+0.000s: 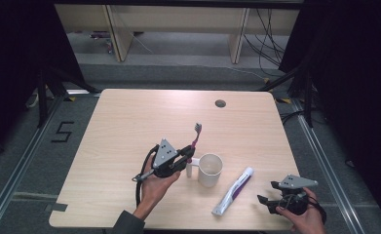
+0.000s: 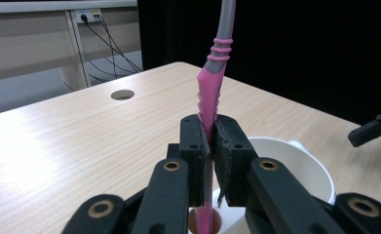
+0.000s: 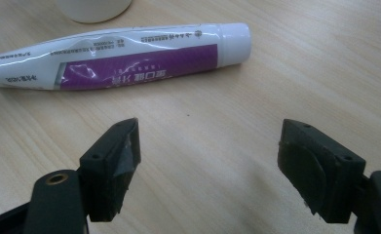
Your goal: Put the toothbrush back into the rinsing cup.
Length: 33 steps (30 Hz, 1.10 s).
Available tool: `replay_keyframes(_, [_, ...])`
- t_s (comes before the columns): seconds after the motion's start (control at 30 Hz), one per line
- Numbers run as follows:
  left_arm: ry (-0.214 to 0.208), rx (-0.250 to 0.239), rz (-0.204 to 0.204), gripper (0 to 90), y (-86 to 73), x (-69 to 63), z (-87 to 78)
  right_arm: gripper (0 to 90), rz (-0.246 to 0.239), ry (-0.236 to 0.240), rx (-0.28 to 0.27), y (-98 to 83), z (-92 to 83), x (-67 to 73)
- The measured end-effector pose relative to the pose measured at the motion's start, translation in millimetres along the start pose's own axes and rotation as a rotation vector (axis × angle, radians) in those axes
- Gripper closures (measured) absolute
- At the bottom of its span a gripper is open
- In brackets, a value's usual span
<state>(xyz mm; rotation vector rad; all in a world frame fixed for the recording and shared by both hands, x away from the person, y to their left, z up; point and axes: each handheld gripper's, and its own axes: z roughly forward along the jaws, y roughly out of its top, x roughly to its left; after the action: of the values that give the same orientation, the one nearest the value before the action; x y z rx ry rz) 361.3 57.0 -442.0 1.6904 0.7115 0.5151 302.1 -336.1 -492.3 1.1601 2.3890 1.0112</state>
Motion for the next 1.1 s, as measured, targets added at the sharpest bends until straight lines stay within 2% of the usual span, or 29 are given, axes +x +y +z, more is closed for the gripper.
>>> replay_keyframes(0.53, [-0.007,0.065,0.013,78.2,-15.9,-1.1,-0.6,24.6,0.013,0.000,0.010,-0.2,0.0,1.3])
replay_keyframes(0.73, [-0.014,0.075,0.005,75.9,-18.4,-0.3,-0.5,24.6,0.021,0.005,0.017,-0.3,-0.4,2.1])
replay_keyframes(0.83, [-0.025,0.073,-0.002,73.5,-19.6,0.1,0.4,24.5,0.009,0.001,0.008,-0.2,0.2,1.1])
replay_keyframes(0.87, [-0.015,0.085,0.003,71.3,-19.4,-0.1,-0.2,24.6,0.017,0.003,0.013,-0.3,-0.1,1.7])
replay_keyframes(0.93, [0.005,0.085,-0.002,60.0,-19.6,-0.6,0.0,24.5,0.020,0.005,0.016,-0.3,-0.3,2.1])
replay_keyframes(0.97, [0.005,0.085,-0.006,56.5,-19.3,-0.4,-0.4,24.6,0.007,0.001,0.008,-0.2,0.3,1.1])
replay_keyframes(1.1, [0.012,0.077,-0.024,44.3,-18.2,1.7,-3.2,24.5,0.021,0.005,0.017,-0.3,-0.3,2.1])
